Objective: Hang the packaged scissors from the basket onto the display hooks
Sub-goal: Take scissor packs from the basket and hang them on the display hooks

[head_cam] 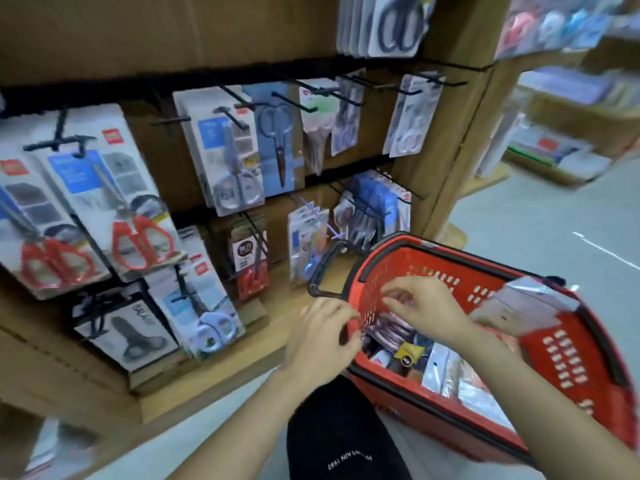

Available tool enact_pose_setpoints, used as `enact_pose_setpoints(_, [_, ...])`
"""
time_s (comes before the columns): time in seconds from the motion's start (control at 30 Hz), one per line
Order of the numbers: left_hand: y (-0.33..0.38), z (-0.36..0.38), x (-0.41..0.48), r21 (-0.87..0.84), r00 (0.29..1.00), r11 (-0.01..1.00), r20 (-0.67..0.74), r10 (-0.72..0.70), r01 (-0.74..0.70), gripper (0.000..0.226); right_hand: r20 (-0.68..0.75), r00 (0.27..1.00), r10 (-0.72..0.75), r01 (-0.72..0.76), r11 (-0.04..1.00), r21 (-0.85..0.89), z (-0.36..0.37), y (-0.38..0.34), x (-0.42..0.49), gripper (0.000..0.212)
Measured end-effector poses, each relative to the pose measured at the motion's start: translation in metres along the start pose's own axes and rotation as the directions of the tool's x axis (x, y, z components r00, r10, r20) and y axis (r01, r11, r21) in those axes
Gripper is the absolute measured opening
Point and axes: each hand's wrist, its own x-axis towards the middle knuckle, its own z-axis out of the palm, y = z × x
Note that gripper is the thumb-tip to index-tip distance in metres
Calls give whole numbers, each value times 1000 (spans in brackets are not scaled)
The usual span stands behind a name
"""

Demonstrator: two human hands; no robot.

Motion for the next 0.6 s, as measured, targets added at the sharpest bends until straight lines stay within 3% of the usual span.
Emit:
enact_pose_setpoints(0.07, [4,39,2,0,984,998,164,-63,64,54,98,984,150,-143,987,-71,2,42,-19,15])
enact_pose_setpoints(0.13, [5,68,2,20,969,997,236,-80,78,58,194,947,257,-225,959,-174,4,80,-37,19])
enact_pose_setpoints(0.27, [1,90,3,-7,988,997,137,-71,72,35,374,829,416,-280,887,-367,19,147,-62,51])
enact_pose_setpoints(0.33, [-2,86,6,-15,990,999,133,-49,52,31,392,800,454,-270,856,-440,29,175,-67,77])
enact_pose_setpoints(0.47, [-18,79,14,-39,984,999,180,-18,26,30,468,661,586,-375,799,-471,48,204,-65,121])
enact_pose_setpoints(0.53, [-26,76,19,-17,979,1000,201,-6,10,31,468,654,594,-381,793,-475,62,211,-65,132])
enact_pose_setpoints(0.6, [-29,73,23,9,976,1000,216,1,-3,31,441,686,578,-382,803,-458,79,214,-71,128])
